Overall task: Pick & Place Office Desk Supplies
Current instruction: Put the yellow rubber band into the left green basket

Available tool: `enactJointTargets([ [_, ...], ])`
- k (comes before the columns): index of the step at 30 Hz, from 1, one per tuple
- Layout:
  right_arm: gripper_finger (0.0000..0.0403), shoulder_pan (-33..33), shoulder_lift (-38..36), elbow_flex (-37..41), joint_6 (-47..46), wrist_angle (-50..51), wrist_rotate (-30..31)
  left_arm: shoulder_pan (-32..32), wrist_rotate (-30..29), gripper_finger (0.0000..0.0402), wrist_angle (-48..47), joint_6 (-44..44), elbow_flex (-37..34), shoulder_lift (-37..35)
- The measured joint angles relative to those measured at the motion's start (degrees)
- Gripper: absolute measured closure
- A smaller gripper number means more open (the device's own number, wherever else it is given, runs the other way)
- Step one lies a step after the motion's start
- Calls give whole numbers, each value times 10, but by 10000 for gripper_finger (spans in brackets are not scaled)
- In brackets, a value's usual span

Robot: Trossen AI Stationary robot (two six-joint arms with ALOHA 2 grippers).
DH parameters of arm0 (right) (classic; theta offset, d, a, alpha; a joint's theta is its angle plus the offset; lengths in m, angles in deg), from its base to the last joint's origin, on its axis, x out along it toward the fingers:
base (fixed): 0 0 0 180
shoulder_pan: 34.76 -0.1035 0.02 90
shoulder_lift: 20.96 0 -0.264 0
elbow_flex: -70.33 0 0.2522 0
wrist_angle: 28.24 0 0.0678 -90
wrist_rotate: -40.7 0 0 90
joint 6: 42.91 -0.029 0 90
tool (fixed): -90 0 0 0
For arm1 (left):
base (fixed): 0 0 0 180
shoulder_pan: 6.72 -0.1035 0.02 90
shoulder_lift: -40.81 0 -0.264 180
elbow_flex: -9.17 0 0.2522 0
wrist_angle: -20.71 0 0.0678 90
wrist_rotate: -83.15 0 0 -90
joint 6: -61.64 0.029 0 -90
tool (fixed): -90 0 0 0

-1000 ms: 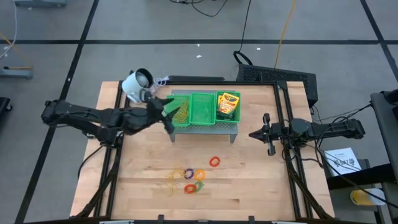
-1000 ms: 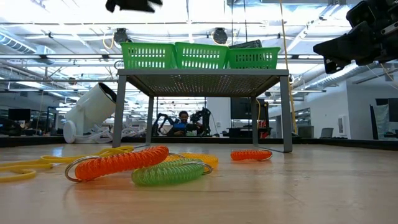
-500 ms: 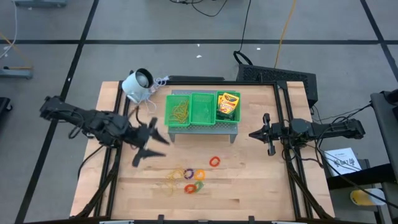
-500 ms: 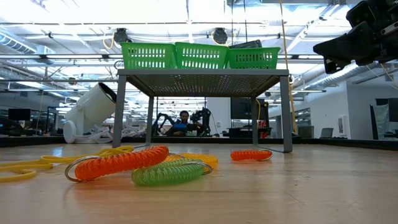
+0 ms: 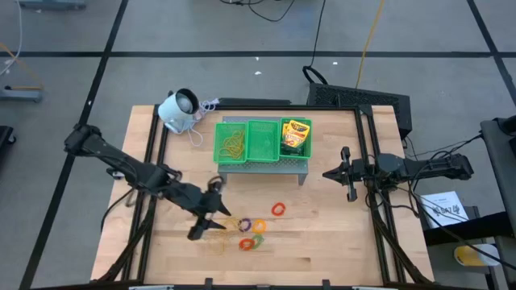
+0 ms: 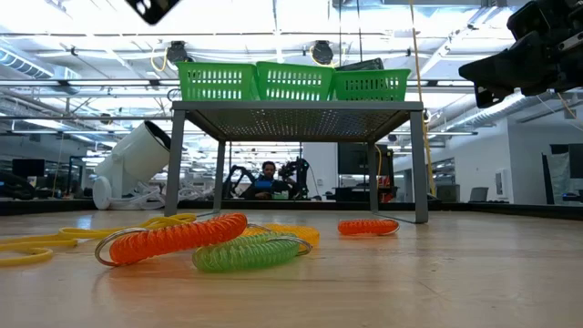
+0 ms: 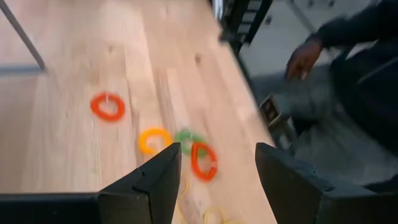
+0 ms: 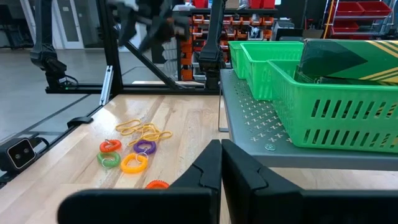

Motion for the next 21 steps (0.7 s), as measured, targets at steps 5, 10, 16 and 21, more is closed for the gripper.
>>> enactJointTargets([
  [5,403,0,0,0,0,0,0,0,-8,185,-16,32,0,62],
  [10,403,0,0,0,0,0,0,0,-30,185,-34,46,0,122],
  [16,403,0,0,0,0,0,0,0,-38,185,-27,15,0,187],
  [21,403,0,0,0,0,0,0,-1,-40,186,-24,14,0,235],
])
